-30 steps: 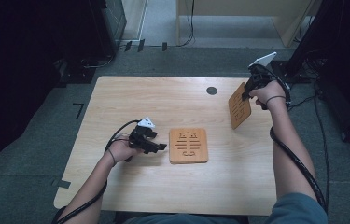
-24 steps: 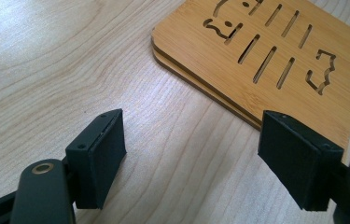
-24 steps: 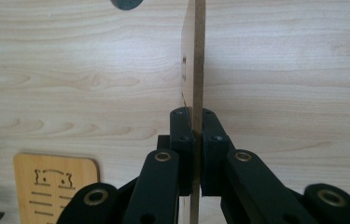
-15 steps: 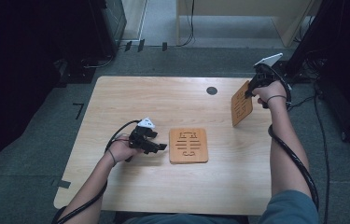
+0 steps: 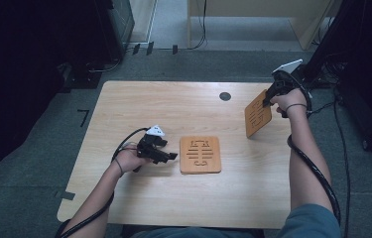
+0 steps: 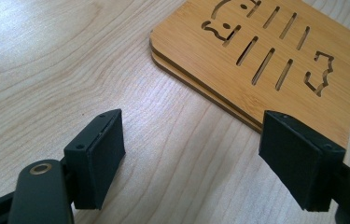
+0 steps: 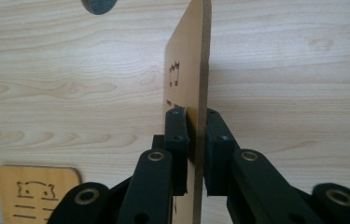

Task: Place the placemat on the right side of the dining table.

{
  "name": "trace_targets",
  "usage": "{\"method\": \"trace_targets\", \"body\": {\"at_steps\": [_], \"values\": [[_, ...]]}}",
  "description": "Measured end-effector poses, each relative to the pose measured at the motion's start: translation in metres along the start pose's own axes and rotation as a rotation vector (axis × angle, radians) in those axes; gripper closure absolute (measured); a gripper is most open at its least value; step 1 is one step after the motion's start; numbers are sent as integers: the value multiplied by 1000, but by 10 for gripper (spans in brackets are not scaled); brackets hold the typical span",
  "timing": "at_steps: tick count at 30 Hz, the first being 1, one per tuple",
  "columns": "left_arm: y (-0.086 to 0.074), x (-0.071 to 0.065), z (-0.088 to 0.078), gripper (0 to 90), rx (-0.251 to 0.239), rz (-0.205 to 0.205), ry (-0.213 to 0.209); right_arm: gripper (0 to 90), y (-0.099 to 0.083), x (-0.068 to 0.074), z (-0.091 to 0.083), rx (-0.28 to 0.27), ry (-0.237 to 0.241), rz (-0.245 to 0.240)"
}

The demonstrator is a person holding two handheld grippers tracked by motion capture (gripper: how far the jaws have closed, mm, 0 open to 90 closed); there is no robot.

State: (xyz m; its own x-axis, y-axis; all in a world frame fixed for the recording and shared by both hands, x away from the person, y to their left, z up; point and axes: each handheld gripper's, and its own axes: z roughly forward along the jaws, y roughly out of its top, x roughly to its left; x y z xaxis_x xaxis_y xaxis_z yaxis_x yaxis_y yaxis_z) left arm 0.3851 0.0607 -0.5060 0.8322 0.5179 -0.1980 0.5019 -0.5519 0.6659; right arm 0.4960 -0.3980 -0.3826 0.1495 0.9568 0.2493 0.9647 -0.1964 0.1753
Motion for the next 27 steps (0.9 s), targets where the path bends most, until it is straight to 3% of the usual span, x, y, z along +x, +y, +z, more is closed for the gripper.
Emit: {"method": "trace_targets", "body": {"at_steps": [27], "values": [[1,-1,1,210,5,23,1,705,-14,-35,21,6,23,64]]}}
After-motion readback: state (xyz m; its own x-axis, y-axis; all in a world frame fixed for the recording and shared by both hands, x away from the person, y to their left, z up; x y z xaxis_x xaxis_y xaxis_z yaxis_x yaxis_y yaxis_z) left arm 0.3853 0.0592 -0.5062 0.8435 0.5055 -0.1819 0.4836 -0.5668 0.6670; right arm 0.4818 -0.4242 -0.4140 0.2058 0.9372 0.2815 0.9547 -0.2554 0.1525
